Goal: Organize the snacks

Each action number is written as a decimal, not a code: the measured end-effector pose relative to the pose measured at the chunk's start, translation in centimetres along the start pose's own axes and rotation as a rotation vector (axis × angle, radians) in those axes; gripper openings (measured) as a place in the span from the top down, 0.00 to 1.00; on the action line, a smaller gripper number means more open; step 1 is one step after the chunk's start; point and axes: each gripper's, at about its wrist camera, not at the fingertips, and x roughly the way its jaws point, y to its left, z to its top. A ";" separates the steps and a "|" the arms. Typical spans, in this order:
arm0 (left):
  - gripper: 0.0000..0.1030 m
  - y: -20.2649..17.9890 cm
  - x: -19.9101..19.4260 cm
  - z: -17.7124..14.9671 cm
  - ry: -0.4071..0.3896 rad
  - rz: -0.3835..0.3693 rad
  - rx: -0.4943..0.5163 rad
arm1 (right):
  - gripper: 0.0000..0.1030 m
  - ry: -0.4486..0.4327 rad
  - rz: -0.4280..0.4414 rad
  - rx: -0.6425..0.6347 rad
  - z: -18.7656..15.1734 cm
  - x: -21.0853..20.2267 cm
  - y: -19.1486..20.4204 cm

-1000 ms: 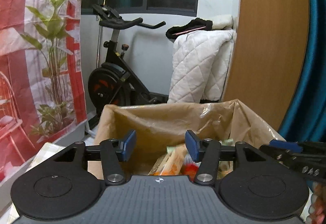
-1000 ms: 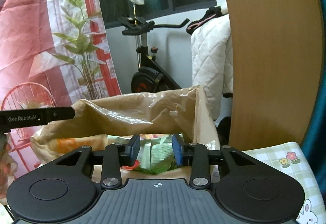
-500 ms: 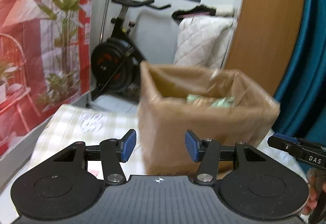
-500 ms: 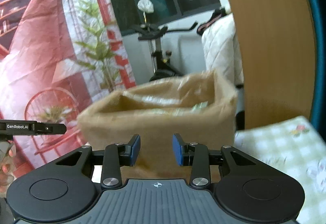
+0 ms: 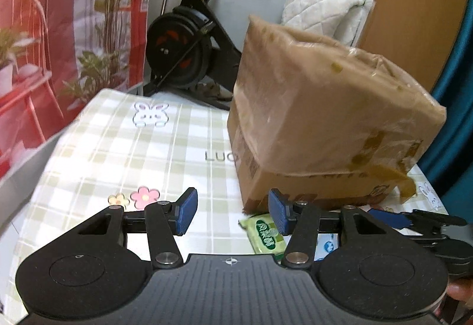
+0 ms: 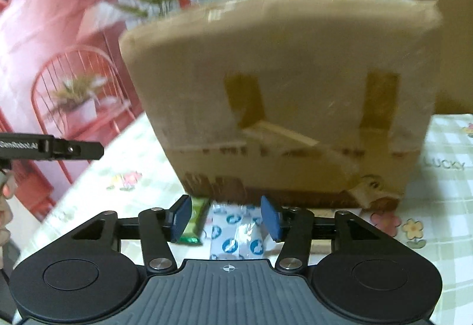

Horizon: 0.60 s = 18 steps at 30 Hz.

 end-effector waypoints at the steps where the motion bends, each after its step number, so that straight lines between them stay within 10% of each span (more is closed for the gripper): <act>1: 0.46 0.2 0.4 -0.2 0.005 -0.002 -0.010 | 0.52 0.019 -0.004 -0.001 -0.1 0.7 0.2; 18: 0.46 1.9 3.8 -2.2 0.071 -0.038 -0.081 | 0.59 0.194 -0.084 -0.049 -1.2 7.4 0.5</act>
